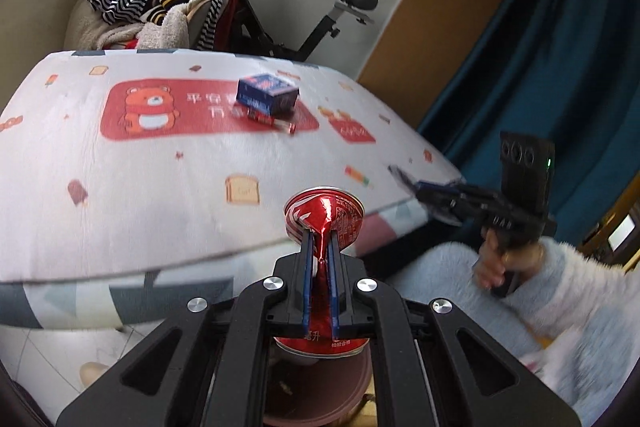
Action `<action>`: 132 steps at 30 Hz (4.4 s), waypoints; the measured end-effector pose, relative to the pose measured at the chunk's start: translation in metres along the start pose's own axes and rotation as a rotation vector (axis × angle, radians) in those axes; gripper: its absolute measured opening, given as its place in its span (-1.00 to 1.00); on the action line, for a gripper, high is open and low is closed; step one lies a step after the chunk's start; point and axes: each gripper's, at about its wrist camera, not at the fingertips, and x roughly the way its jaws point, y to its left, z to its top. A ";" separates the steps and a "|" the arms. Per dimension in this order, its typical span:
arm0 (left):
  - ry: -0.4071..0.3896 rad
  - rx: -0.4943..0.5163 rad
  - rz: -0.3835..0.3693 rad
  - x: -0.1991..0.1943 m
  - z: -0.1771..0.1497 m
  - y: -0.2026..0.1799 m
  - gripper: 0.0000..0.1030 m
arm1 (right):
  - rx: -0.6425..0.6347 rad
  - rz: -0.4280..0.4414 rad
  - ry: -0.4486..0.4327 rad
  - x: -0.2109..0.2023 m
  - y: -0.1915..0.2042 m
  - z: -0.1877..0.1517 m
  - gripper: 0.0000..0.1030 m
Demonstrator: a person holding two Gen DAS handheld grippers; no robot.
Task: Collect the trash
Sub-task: 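Carry the Coke can to the bin and open the left tool while right carries the fork bag, then open the right tool over the bin to drop the fork bag, then grasp the blue ice-cream box with the right tool while left grasps the red lighter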
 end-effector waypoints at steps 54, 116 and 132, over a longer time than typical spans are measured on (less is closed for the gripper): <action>0.036 -0.079 0.043 0.035 -0.070 0.022 0.89 | -0.129 0.037 0.226 0.049 0.043 -0.046 -0.70; -0.162 -0.136 0.270 0.044 0.061 0.102 0.89 | -0.111 -0.411 0.195 0.202 -0.079 0.171 0.89; -0.117 -0.190 0.225 0.072 0.074 0.110 0.88 | -0.044 -0.388 0.221 0.228 -0.109 0.182 0.63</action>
